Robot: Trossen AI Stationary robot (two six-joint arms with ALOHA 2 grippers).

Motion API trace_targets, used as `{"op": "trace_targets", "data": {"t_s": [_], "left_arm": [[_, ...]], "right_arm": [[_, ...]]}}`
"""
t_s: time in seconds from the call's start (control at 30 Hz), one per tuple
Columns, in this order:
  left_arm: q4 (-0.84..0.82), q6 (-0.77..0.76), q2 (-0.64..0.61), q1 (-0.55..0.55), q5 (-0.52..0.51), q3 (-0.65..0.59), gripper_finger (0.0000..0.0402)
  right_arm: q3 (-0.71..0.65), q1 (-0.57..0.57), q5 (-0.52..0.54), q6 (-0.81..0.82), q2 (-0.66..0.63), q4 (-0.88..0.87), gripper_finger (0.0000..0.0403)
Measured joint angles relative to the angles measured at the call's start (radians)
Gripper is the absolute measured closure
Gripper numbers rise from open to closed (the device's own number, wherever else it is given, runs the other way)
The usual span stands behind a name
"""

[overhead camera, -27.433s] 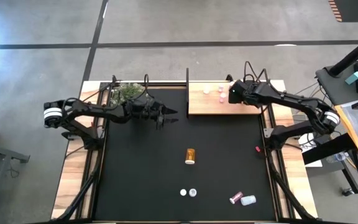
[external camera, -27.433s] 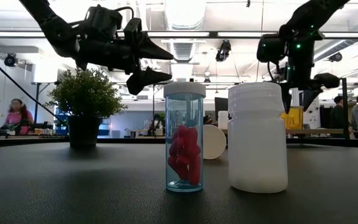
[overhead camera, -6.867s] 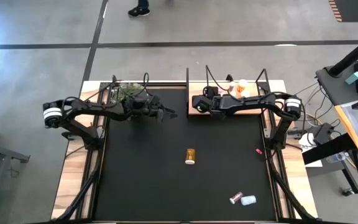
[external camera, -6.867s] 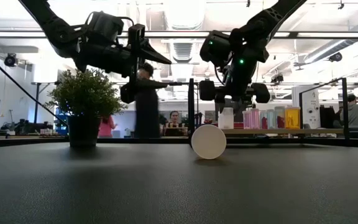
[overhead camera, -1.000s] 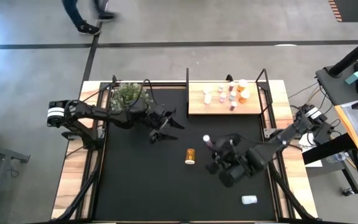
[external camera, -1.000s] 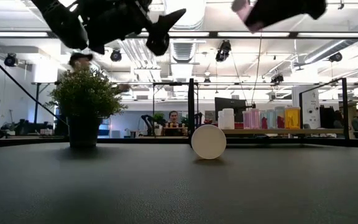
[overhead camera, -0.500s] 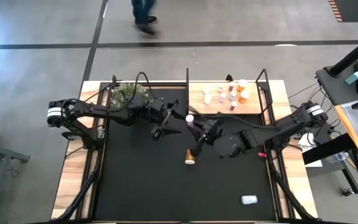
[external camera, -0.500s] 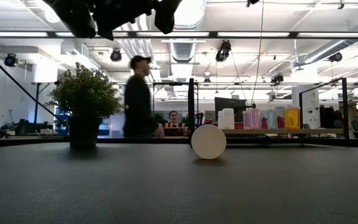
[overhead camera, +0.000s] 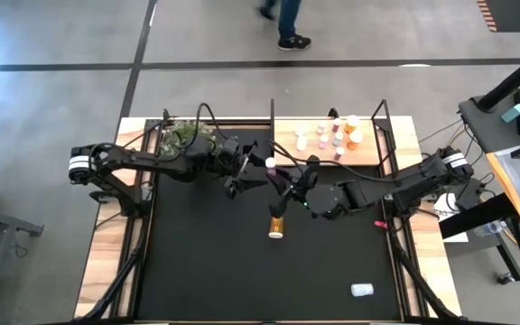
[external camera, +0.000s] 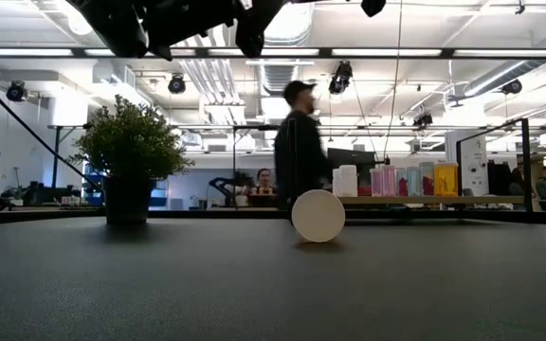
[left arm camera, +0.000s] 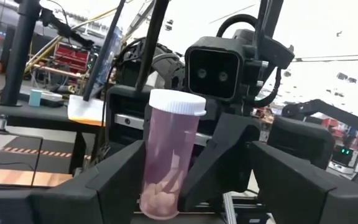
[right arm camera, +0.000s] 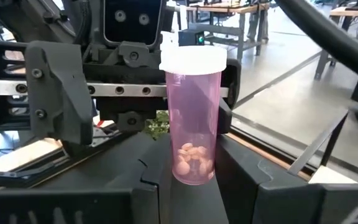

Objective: Pick and place medicine bottles onto shelf by color
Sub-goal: Put the pink pill bottle on the shelf aligned with the other pink pill bottles

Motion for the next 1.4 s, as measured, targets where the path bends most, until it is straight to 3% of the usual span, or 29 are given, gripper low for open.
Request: {"op": "trace_targets", "data": {"t_s": [0.2, 0.93, 1.23, 1.4], "left_arm": [[0.002, 0.005, 0.0, 0.002, -0.002, 0.0, 0.0147], [0.001, 0.026, 0.0, 0.003, 0.006, -0.002, 0.0324], [0.003, 0.023, 0.0, 0.002, 0.01, -0.011, 0.0324], [0.015, 0.023, -0.002, 0.002, 0.012, -0.011, 0.0324]], "right_arm": [[0.0, -0.008, -0.013, -0.01, 0.001, 0.016, 0.0309], [0.0, -0.01, -0.075, -0.005, 0.001, 0.035, 0.0308], [0.005, -0.01, -0.082, 0.009, -0.007, 0.019, 0.0277], [0.094, -0.01, -0.09, 0.01, -0.008, -0.136, 0.0234]]}}
